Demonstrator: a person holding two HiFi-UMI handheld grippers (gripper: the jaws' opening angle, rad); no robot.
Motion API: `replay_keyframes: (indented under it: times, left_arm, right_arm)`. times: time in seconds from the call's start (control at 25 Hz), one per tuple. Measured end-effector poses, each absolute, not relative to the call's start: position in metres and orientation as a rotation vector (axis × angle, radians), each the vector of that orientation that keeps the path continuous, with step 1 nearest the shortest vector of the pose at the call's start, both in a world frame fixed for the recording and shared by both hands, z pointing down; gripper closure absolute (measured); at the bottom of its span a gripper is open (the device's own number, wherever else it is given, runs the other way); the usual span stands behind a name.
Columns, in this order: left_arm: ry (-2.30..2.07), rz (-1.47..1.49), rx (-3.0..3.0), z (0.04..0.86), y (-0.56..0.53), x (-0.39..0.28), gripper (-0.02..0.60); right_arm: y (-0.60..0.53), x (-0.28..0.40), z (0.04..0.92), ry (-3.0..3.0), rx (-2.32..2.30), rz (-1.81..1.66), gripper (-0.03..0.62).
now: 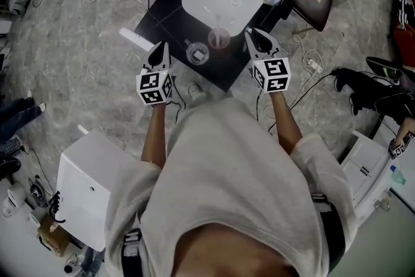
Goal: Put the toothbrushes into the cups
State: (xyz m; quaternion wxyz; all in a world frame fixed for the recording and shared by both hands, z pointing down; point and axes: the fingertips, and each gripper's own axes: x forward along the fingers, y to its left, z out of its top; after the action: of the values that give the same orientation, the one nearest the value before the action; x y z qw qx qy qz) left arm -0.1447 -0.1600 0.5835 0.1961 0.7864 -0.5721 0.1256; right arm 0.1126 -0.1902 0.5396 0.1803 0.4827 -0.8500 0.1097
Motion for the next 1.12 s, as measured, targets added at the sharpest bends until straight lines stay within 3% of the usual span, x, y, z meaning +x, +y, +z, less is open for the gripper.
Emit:
replay_keyframes:
  times: [0.6, 1.12]
  left_arm:
    - [-1.631, 0.325, 2.236, 0.561, -0.156, -0.146, 0.554]
    - [-1.756, 0.294, 2.145, 0.554, -0.137, -0.184, 0.555]
  right_arm:
    - [-0.196, 0.088, 0.459, -2.557, 1.385, 0.155, 0.520]
    - [-0.187, 0.006, 0.432, -2.728, 1.148, 0.112, 0.520]
